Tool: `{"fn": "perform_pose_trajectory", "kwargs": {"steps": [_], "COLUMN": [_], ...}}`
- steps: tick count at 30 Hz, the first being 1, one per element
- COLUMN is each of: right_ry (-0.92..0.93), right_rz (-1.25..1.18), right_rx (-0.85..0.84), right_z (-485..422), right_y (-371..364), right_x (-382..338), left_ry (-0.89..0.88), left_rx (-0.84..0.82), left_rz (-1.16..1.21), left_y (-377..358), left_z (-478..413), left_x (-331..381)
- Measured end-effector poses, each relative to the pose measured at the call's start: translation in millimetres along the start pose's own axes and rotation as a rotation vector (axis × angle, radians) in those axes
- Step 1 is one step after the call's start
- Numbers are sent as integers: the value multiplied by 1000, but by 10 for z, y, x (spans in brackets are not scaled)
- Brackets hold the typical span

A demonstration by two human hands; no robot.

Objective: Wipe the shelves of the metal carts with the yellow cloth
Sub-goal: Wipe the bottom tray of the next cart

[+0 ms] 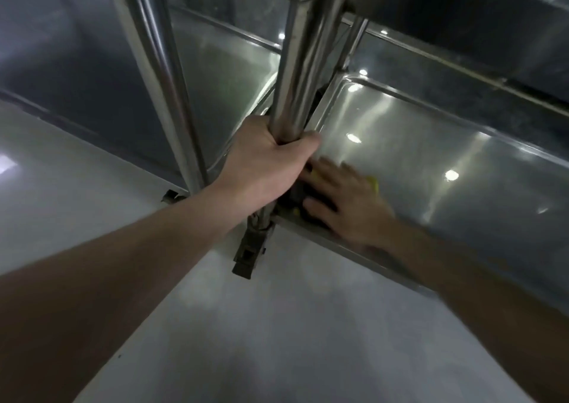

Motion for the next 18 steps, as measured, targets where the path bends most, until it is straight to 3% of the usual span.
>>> {"fn": "perform_pose_trajectory", "kwargs": {"steps": [4,6,11,13,16,18], "right_ry": [-419,-527,-174,-93,-138,-326], "right_rz": [6,-3,-29,-75,-30,-15], "right_rx": [-72,-82,-29,-33,-22,-68], "right_z": [-1042,-1131,54,412,-36,-490], "right_y": [-88,-145,-31,-4,-1,-47], "right_x": [1367,1426,-77,-318,278,1021], "left_ry": [-19,-28,-25,-39,-30,-17], "left_rx": [33,27,-35,-63,-40,-10], "left_rz": [9,25,18,32,27,16], "left_y": [6,12,19,12,8,10], "left_z": [-17,-57,-25,-2,2,-22], "left_x": [2,-17,3,-9,-5,-10]}}
Point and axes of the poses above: each hand's wrist, its own z-axis away from the middle knuckle, its own y-axis out of the back of the hand, x = y × z, the point moved 7 cm from there along -z, towards the middle knuckle, and after that the axes turned 12 degrees about z, right-handed, at the moved point
